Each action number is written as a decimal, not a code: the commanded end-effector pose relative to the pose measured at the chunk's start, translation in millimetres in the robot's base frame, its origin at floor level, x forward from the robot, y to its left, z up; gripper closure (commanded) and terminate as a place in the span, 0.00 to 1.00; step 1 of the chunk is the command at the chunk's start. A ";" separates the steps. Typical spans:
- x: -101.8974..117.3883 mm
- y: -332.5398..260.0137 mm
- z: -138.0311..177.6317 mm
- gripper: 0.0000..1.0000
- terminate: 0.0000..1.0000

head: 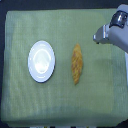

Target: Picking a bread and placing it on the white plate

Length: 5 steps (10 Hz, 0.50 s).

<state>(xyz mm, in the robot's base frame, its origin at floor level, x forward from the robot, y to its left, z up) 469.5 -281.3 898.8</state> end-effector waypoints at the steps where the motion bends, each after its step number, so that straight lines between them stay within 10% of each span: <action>1: -0.4 1.3 -0.2 0.00 0.00; 5: 6.8 29.4 -9.8 0.00 0.00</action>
<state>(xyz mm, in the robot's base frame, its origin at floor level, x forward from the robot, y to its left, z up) 469.7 -275.6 897.5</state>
